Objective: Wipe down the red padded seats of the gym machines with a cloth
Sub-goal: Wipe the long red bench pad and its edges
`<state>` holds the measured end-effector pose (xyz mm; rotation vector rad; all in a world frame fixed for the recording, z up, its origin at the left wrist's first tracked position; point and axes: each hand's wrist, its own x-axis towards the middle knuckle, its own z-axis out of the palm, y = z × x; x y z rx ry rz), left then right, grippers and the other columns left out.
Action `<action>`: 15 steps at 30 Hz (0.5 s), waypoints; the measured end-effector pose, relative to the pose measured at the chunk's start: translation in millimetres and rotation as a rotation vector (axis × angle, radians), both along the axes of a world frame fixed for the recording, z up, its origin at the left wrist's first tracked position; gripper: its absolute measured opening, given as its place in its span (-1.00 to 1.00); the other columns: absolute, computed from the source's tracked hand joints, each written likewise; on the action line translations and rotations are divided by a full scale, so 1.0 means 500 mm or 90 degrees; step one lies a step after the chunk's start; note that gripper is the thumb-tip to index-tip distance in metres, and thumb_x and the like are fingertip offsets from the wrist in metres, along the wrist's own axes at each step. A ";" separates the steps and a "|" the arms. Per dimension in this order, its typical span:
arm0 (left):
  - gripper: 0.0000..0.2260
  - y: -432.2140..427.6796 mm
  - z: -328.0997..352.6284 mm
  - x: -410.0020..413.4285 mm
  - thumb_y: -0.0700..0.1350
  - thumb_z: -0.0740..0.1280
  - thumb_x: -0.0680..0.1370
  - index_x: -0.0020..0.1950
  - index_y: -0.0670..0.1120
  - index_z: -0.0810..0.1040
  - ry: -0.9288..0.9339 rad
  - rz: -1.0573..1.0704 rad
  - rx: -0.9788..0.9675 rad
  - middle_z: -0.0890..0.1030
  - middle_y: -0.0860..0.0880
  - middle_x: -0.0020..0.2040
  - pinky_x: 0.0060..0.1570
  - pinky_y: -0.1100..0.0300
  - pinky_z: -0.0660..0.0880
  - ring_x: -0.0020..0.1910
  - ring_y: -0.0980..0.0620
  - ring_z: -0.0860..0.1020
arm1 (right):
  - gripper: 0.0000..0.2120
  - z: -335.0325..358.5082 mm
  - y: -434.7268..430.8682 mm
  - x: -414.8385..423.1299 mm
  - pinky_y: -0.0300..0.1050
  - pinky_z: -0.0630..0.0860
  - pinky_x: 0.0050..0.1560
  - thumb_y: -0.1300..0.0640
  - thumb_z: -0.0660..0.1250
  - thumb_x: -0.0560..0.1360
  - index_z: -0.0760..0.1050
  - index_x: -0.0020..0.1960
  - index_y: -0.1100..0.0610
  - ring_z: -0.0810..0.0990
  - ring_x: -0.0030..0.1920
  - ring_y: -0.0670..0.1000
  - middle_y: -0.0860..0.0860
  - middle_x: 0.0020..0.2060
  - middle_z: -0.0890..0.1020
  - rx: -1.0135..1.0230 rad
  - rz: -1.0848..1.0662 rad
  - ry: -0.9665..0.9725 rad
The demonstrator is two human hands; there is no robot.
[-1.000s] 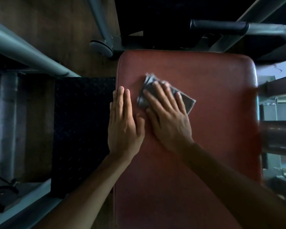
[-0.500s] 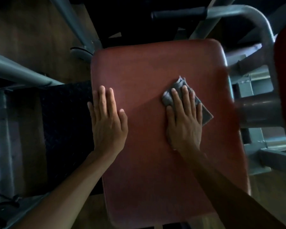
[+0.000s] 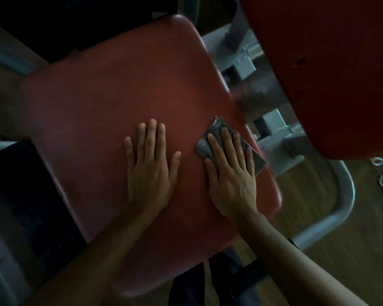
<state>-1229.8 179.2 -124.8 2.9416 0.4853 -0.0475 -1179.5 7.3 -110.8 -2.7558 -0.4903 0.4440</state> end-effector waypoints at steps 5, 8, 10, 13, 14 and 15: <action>-0.42 -0.034 -0.003 0.040 0.13 0.03 0.68 0.61 -0.18 0.12 -0.008 -0.050 -0.011 0.13 -0.16 0.62 0.56 -0.18 -0.01 0.61 -0.13 0.06 | -0.49 0.006 -0.061 -0.013 0.07 -0.18 0.58 -0.12 -0.04 0.70 -0.04 0.61 -0.11 -0.25 0.58 -0.11 -0.09 0.61 -0.12 0.007 -0.120 0.022; -0.41 -0.043 -0.006 0.059 0.13 0.03 0.69 0.61 -0.19 0.10 -0.012 -0.067 -0.014 0.11 -0.17 0.62 0.56 -0.20 -0.01 0.62 -0.14 0.04 | -0.49 0.009 -0.074 -0.019 0.09 -0.09 0.58 -0.11 -0.01 0.69 -0.02 0.61 -0.12 -0.14 0.60 -0.08 -0.07 0.61 -0.04 0.028 -0.188 0.021; -0.40 -0.043 -0.006 0.073 0.14 0.03 0.69 0.61 -0.19 0.09 -0.020 -0.078 -0.019 0.11 -0.17 0.62 0.56 -0.21 -0.03 0.62 -0.14 0.03 | -0.48 0.013 -0.082 -0.023 0.07 -0.04 0.58 -0.12 0.01 0.68 -0.01 0.61 -0.13 -0.04 0.60 -0.04 -0.07 0.61 0.01 0.038 -0.229 0.025; -0.38 -0.045 -0.007 0.091 0.18 0.01 0.69 0.62 -0.18 0.08 -0.022 -0.094 -0.026 0.09 -0.16 0.63 0.57 -0.19 -0.07 0.62 -0.12 0.01 | -0.49 0.015 -0.096 -0.030 0.09 0.08 0.54 -0.15 0.02 0.66 0.03 0.59 -0.17 0.11 0.56 -0.02 -0.08 0.59 0.10 0.056 -0.298 0.041; -0.38 -0.047 -0.008 0.095 0.20 0.01 0.69 0.62 -0.18 0.08 -0.020 -0.098 -0.027 0.08 -0.16 0.63 0.57 -0.19 -0.08 0.62 -0.12 0.00 | -0.50 0.014 -0.100 -0.032 0.08 0.11 0.52 -0.16 0.03 0.66 0.04 0.58 -0.18 0.16 0.53 -0.03 -0.09 0.57 0.15 0.060 -0.321 0.043; -0.37 -0.050 -0.010 0.098 0.20 -0.01 0.69 0.62 -0.18 0.07 -0.018 -0.100 -0.026 0.08 -0.16 0.63 0.57 -0.18 -0.08 0.62 -0.12 0.00 | -0.50 0.013 -0.103 -0.034 0.07 0.14 0.50 -0.16 0.03 0.66 0.05 0.57 -0.18 0.21 0.50 -0.03 -0.10 0.55 0.19 0.058 -0.341 0.041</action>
